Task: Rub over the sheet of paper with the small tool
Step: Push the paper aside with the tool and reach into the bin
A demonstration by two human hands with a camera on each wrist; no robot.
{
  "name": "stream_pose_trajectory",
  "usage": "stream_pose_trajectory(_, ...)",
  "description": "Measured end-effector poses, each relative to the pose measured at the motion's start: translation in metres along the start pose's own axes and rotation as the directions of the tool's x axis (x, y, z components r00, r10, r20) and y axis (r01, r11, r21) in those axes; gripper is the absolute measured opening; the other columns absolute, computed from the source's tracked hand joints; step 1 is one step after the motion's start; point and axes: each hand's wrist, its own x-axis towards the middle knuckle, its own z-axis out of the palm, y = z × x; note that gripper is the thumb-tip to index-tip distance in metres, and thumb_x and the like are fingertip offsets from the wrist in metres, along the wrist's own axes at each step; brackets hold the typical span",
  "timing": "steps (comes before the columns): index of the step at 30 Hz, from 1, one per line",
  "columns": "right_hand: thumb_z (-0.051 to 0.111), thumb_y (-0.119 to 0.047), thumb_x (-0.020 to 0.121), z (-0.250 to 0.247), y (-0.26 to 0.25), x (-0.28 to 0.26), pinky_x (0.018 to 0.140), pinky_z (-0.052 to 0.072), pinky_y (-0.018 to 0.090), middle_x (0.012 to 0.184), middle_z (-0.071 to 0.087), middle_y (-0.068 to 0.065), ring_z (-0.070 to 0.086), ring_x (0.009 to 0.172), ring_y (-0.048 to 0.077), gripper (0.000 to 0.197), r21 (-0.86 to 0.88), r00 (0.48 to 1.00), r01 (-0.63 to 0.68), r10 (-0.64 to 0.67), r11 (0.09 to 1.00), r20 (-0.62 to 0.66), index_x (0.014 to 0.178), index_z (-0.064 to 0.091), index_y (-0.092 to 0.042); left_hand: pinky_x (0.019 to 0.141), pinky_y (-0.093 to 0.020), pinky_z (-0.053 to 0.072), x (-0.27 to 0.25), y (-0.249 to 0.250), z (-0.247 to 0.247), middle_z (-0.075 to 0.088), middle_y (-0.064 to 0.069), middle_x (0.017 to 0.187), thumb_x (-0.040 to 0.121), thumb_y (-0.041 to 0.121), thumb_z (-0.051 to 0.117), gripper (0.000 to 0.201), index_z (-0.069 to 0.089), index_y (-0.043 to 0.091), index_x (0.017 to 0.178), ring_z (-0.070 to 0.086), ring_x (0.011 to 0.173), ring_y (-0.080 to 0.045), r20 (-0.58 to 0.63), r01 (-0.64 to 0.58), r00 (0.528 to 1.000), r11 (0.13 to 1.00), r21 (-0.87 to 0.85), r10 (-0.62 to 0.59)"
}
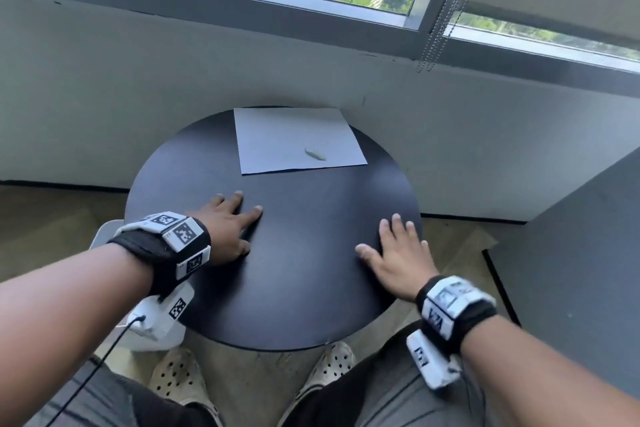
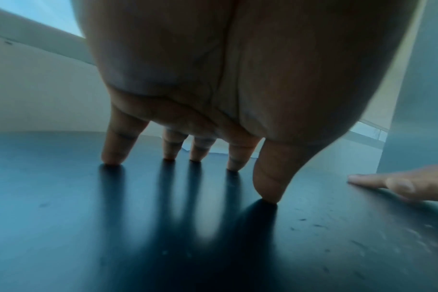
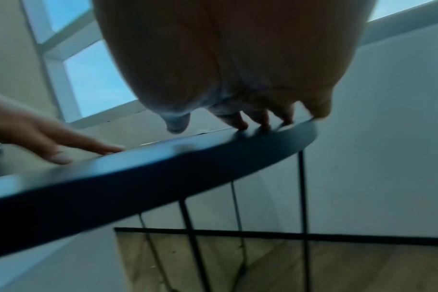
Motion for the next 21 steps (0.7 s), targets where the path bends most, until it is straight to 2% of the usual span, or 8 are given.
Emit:
stream_pose_trajectory(4, 0.007, -0.079, 0.084, 0.039, -0.073, -0.069, 0.116, -0.011, 0.055, 0.162, -0.019, 0.003, -0.023, 0.146, 0.026, 0.093, 0.013, 0.987, 0.16, -0.159, 0.987, -0.032, 0.156, -0.002, -0.02, 0.121, -0.045, 0.015, 0.001, -0.005, 0.002, -0.008, -0.007, 0.164, 0.093, 0.049, 0.046, 0.077, 0.0, 0.04, 0.154, 0.001, 0.149, -0.033, 0.001, -0.028, 1.0, 0.999, 0.032, 0.028)
stream_pose_trajectory(8, 0.024, -0.074, 0.088, 0.029, -0.089, -0.095, 0.12, -0.01, 0.037, 0.162, -0.013, -0.005, -0.022, 0.145, 0.006, 0.09, 0.19, 0.825, 0.556, -0.565, 0.809, -0.012, 0.156, -0.003, -0.021, 0.121, -0.044, 0.013, 0.003, -0.008, 0.003, -0.007, -0.008, 0.164, 0.093, 0.051, 0.045, 0.077, 0.0, 0.04, 0.154, 0.002, 0.149, -0.033, -0.008, -0.027, 1.0, 0.999, 0.044, 0.027)
stream_pose_trajectory(11, 0.019, -0.076, 0.085, 0.012, -0.042, -0.05, 0.121, -0.003, 0.042, 0.164, -0.005, 0.0, -0.012, 0.149, 0.013, 0.093, 0.173, 0.953, 0.266, -0.233, 0.948, -0.192, 0.156, 0.003, -0.018, 0.121, -0.046, 0.015, 0.004, -0.008, 0.005, -0.007, -0.006, 0.164, 0.091, 0.052, 0.046, 0.078, 0.0, 0.042, 0.154, 0.001, 0.149, -0.031, -0.01, -0.024, 1.0, 0.999, 0.036, 0.025)
stream_pose_trajectory(13, 0.017, -0.073, 0.09, 0.014, -0.031, -0.038, 0.12, -0.002, 0.048, 0.164, -0.01, 0.005, -0.013, 0.149, 0.021, 0.088, 0.071, 0.994, -0.046, 0.053, 0.996, -0.1, 0.156, 0.003, -0.016, 0.12, -0.046, 0.015, 0.005, -0.008, 0.004, -0.007, -0.005, 0.164, 0.091, 0.053, 0.046, 0.078, 0.0, 0.042, 0.154, 0.001, 0.149, -0.031, -0.016, -0.022, 1.0, 0.999, 0.045, 0.022)
stream_pose_trajectory(14, 0.011, -0.074, 0.089, 0.022, -0.043, -0.045, 0.12, -0.006, 0.049, 0.163, -0.014, 0.005, -0.016, 0.148, 0.023, 0.089, 0.018, 0.997, -0.028, 0.029, 0.999, -0.071, 0.156, 0.001, -0.016, 0.121, -0.046, 0.015, 0.005, -0.009, 0.004, -0.007, -0.006, 0.164, 0.091, 0.053, 0.046, 0.078, 0.0, 0.041, 0.154, 0.002, 0.149, -0.031, -0.017, -0.023, 1.0, 0.998, 0.052, 0.024)
stream_pose_trajectory(16, -0.003, -0.08, 0.08, 0.04, -0.084, -0.079, 0.117, -0.014, 0.05, 0.16, -0.023, 0.002, -0.029, 0.144, 0.021, 0.097, -0.009, 0.974, 0.228, -0.228, 0.974, -0.014, 0.156, -0.006, -0.019, 0.12, -0.046, 0.015, 0.006, -0.01, 0.004, -0.006, -0.008, 0.164, 0.091, 0.054, 0.046, 0.079, 0.0, 0.04, 0.154, 0.004, 0.149, -0.033, -0.012, -0.026, 1.0, 0.998, 0.062, 0.026)
stream_pose_trajectory(18, 0.001, -0.081, 0.078, 0.043, -0.115, -0.11, 0.117, -0.017, 0.046, 0.161, -0.022, -0.001, -0.032, 0.142, 0.013, 0.098, 0.068, 0.855, 0.505, -0.509, 0.861, 0.097, 0.156, -0.006, -0.021, 0.12, -0.045, 0.016, 0.006, -0.01, 0.005, -0.005, -0.01, 0.164, 0.091, 0.054, 0.046, 0.08, -0.001, 0.04, 0.154, 0.005, 0.148, -0.035, -0.014, -0.03, 0.999, 0.997, 0.075, 0.032)
stream_pose_trajectory(21, 0.02, -0.079, 0.079, 0.011, -0.096, -0.078, 0.118, -0.012, 0.032, 0.164, -0.004, -0.004, -0.016, 0.145, 0.004, 0.099, 0.179, 0.821, 0.568, -0.568, 0.803, -0.06, 0.156, 0.002, -0.02, 0.12, -0.045, 0.015, 0.006, -0.01, 0.005, -0.005, -0.01, 0.164, 0.091, 0.054, 0.045, 0.079, 0.0, 0.039, 0.154, 0.005, 0.148, -0.034, -0.018, -0.03, 0.999, 0.996, 0.079, 0.032)
